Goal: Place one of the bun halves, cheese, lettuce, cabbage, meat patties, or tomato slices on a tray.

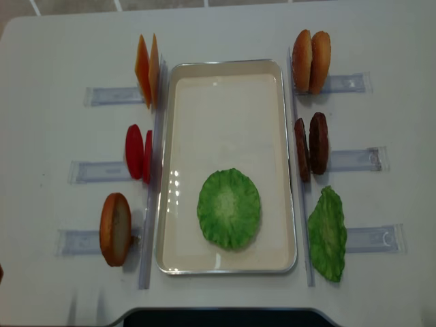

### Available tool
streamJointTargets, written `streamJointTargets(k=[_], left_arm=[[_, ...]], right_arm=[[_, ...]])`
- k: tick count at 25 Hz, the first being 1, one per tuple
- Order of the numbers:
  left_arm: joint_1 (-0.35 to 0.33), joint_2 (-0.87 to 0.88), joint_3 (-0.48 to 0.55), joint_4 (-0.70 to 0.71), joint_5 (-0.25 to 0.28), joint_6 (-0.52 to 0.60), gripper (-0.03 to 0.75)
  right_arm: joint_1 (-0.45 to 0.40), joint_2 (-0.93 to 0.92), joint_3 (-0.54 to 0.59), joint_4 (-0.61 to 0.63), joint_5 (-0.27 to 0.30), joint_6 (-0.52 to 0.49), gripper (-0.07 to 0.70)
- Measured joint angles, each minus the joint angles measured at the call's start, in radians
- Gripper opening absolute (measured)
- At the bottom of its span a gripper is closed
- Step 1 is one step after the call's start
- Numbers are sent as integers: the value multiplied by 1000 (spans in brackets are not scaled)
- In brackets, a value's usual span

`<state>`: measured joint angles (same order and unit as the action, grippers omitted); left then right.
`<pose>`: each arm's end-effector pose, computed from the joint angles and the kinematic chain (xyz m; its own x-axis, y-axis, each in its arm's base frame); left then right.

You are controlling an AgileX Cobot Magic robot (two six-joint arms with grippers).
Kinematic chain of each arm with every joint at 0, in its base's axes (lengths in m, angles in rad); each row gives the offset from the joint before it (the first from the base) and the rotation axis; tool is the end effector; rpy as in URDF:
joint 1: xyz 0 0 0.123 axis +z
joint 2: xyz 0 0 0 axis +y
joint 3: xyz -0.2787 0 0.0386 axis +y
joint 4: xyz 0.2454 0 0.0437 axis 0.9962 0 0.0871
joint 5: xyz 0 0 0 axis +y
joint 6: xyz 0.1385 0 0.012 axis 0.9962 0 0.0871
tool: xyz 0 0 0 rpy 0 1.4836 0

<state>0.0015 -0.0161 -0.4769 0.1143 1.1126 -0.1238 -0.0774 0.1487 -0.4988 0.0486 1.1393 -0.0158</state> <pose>0.0355 0.0143 0.2418 -0.4975 -0.0734 -0.8644 -0.1264 0.9919 -0.0114 0.0520 0.0021 0.2380 -0.6433 0.0544 -0.7637 0.0466 0.9984 0.0319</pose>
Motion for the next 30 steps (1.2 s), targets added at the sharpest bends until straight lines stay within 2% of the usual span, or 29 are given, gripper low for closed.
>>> streamJointTargets(k=[8,30], left_arm=[[0,0,0,0,0,0,408],[0,0,0,0,0,0,408]], right_arm=[[0,-152,0,0,-2,0,482],[0,-156,1,0,-2,-1,482]])
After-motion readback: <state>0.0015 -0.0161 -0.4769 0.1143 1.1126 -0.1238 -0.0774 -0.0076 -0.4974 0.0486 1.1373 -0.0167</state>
